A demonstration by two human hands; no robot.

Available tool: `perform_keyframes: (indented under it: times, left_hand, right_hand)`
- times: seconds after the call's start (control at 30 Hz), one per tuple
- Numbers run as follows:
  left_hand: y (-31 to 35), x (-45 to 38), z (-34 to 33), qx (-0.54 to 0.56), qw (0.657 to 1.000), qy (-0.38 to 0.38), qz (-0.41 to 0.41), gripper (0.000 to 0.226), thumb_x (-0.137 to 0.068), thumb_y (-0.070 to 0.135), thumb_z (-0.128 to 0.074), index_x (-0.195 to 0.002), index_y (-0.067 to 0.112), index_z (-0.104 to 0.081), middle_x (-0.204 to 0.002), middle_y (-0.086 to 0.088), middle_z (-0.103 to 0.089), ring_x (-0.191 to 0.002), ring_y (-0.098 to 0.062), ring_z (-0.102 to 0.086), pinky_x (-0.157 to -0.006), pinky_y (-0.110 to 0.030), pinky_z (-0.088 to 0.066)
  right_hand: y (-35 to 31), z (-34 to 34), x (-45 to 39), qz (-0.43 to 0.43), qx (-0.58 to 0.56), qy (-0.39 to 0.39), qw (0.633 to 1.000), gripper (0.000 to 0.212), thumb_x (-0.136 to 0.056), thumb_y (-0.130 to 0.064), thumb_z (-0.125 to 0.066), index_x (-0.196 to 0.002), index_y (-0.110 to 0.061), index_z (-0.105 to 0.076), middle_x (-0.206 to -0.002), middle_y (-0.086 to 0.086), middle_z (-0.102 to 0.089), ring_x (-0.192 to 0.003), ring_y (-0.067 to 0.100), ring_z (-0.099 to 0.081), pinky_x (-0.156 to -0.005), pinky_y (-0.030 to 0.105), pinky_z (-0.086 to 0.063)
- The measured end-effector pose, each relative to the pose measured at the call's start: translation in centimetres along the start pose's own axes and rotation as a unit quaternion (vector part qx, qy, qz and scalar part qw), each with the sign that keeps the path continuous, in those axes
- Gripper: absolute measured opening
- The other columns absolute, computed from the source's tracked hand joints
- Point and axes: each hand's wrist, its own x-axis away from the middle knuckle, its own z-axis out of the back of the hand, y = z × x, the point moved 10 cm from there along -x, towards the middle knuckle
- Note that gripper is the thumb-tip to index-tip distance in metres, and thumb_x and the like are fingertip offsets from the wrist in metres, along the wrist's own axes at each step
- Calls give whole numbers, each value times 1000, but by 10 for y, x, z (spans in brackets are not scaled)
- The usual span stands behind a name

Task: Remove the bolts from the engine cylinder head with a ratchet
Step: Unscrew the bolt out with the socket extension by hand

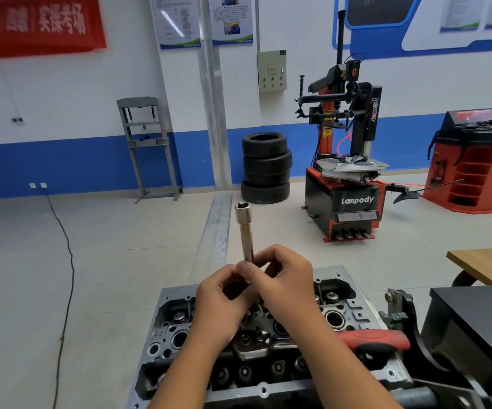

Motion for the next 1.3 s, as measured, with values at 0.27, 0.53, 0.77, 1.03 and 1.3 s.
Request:
perform_keyframes:
  times: [0.27,0.53,0.77,1.03,1.3]
  left_hand:
    - [2,0,-3,-13,1000,-1,0,32,-102,10,-65,-107,41,-76,-103,4,-80,-101,-15,-76,-91,-43,-62]
    - [2,2,-13,-30,997,-69,3,35,-108,22,-57,-131,46,-68,-123,13,-75,-121,-7,-68,-101,-36,-55]
    - [5,1,-5,-32,999,-14,-9,40,-98,8,-70,-114,45,-76,-109,12,-80,-107,-7,-74,-88,-25,-61]
    - [4,4,-13,-71,996,-50,13,46,-98,4,-67,-117,44,-74,-107,16,-79,-104,-2,-74,-89,-21,-59]
    - [4,4,0,-71,997,20,29,37,-85,2,-80,-87,39,-82,-81,8,-80,-79,-7,-77,-63,-17,-56]
  right_hand:
    - [-2,-7,-1,21,29,-33,999,12,-89,-22,-80,-88,-32,-74,-82,-12,-73,-66,5,-60,-64,29,-51]
    - [-3,0,-1,24,34,2,999,13,-81,-24,-86,-79,-29,-75,-77,-12,-71,-62,13,-61,-61,35,-54]
    - [2,-2,-1,3,29,-10,1000,14,-73,-38,-85,-80,-32,-74,-83,-14,-73,-60,6,-58,-61,28,-51]
    - [4,-3,0,-4,21,-21,1000,9,-86,-24,-82,-86,-32,-76,-85,-14,-74,-73,10,-67,-71,42,-59]
    - [2,-6,-1,3,60,-26,998,23,-70,-28,-91,-82,-34,-73,-83,-18,-72,-63,4,-59,-61,17,-46]
